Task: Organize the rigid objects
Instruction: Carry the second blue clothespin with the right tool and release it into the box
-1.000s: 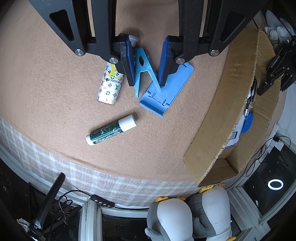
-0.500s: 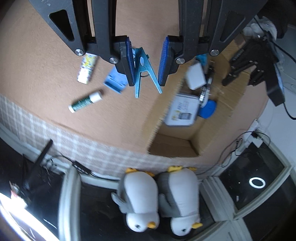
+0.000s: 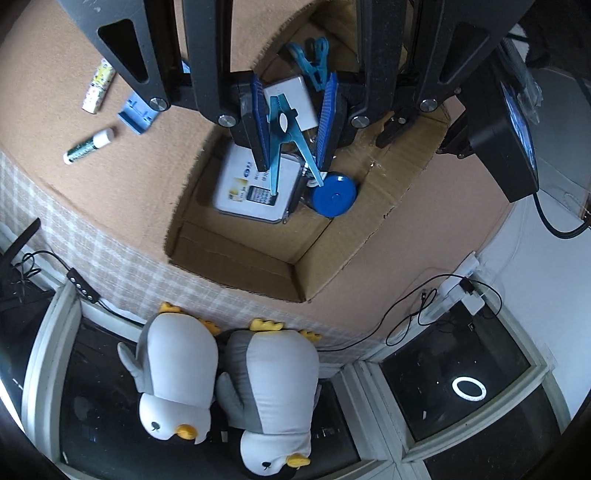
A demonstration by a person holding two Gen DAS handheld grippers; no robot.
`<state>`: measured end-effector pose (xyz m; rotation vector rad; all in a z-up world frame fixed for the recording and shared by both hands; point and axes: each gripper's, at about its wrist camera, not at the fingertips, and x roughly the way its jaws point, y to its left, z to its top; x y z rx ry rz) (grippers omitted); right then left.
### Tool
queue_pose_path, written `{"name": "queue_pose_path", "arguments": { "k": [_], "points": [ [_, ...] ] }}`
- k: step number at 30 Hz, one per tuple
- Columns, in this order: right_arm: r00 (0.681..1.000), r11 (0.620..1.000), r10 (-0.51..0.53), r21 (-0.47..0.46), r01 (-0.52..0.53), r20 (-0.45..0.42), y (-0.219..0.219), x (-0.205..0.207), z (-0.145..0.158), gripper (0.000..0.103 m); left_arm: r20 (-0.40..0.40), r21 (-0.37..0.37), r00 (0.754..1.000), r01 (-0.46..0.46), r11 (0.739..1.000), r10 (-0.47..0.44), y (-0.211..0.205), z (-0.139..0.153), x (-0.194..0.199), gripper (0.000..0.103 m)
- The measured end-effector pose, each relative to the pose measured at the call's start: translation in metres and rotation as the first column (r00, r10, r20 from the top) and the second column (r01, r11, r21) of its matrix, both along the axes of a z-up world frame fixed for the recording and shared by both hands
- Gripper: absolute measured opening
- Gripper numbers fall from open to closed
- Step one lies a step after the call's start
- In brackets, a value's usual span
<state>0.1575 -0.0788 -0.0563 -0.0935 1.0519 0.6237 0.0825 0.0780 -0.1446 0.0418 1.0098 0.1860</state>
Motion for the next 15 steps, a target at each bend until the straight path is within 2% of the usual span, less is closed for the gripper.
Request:
{"name": "queue_pose_path", "arguments": {
  "k": [15],
  "points": [
    [0.998,1.0,0.022,-0.007,-0.023,-0.053,0.027,0.009,-0.027,0.022,0.001,0.0,1.0,-0.001,1.0,0.001,0.0,0.0,0.0,0.034]
  ]
}}
